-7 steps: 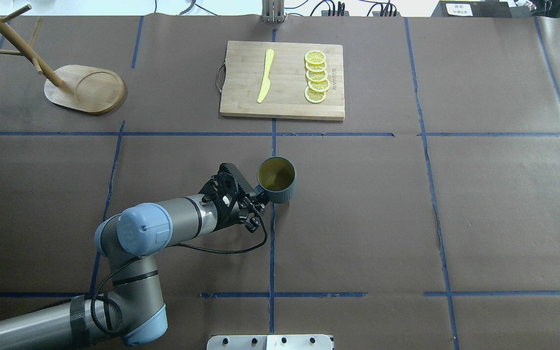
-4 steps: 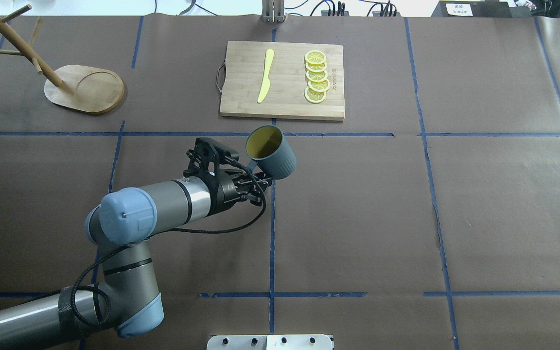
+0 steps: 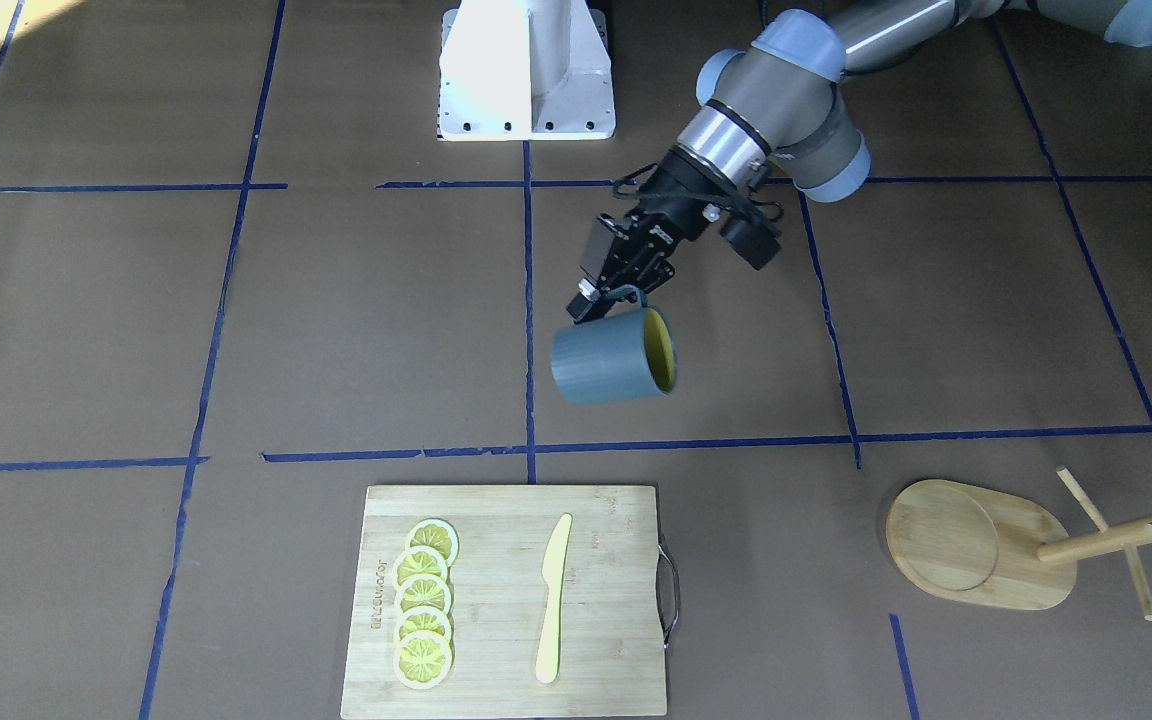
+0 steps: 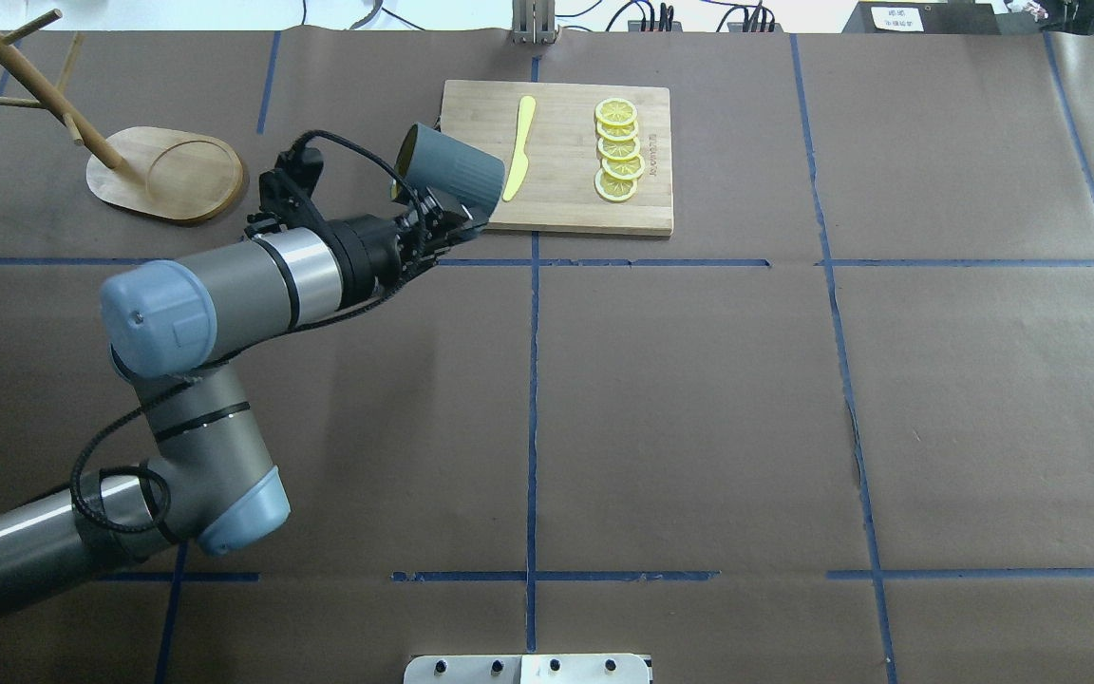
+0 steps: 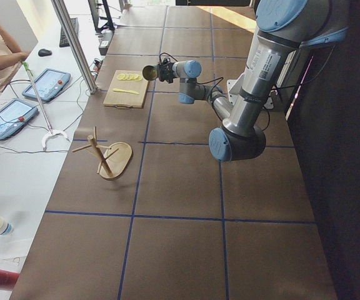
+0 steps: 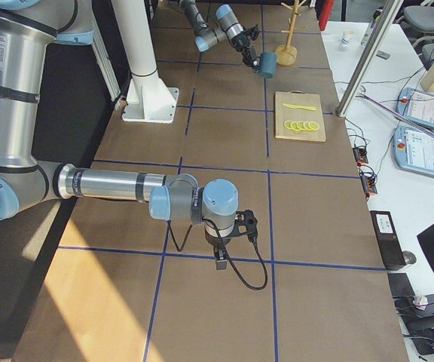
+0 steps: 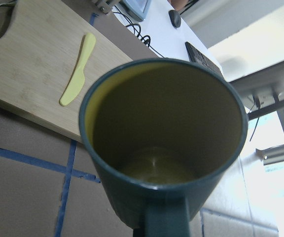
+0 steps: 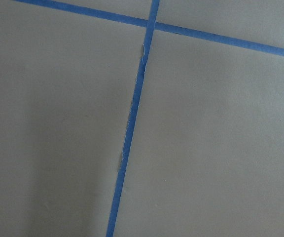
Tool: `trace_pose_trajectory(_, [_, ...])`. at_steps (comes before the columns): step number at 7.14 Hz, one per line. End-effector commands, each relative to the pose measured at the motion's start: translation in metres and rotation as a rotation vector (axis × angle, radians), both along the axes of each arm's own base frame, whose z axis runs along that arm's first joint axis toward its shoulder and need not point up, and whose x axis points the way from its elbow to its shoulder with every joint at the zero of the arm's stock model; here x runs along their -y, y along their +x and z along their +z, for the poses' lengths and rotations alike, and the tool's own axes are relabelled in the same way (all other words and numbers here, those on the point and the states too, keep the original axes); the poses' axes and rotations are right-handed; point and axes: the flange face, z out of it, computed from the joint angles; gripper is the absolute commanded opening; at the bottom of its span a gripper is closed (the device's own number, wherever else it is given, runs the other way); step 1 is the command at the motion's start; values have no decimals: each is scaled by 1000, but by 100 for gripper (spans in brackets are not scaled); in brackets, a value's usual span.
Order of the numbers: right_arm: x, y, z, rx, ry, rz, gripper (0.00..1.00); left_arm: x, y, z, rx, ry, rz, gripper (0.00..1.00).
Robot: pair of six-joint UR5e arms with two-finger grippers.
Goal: Hang cup on storage rack
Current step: 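Lift the mug with the left gripper and carry it toward the wooden rack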
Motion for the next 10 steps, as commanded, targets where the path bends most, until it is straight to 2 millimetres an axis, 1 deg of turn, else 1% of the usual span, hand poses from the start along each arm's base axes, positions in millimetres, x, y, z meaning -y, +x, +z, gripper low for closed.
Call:
trace_pose_trajectory(1, [0,0,-1,-1,0,1,100,52,-64,4,-320,-326,-74,0])
trace_pose_trajectory(2, [0,0,-1,-1,4,0,100,72,-106,25,-460,-427,-112,0])
trace_pose_trajectory(3, [1,0,-3,-1,9,-1,100,78,-130,43,-524,-434,-129,0])
trace_pose_trajectory(4, [2,0,-3,-1,10,-1,100,91,-156,75,-584,-418,-147,0])
trace_pose_trajectory(5, [2,0,-4,-1,11,0,100,102,-167,98,-598,-398,-152,0])
trace_pose_trajectory(6, [2,0,-9,-1,19,1,100,113,-183,119,-615,-372,-160,0])
trace_pose_trajectory(7, [3,0,-12,-1,25,1,100,120,-196,157,-642,-332,-153,0])
trace_pose_trajectory(8, [3,0,-12,-1,25,1,100,125,-212,201,-658,-305,-159,0])
trace_pose_trajectory(9, [3,0,-13,0,26,1,100,128,-221,211,-669,-296,-169,0])
trace_pose_trajectory(10, [3,0,-13,0,26,1,100,134,-237,212,-699,-315,-182,0])
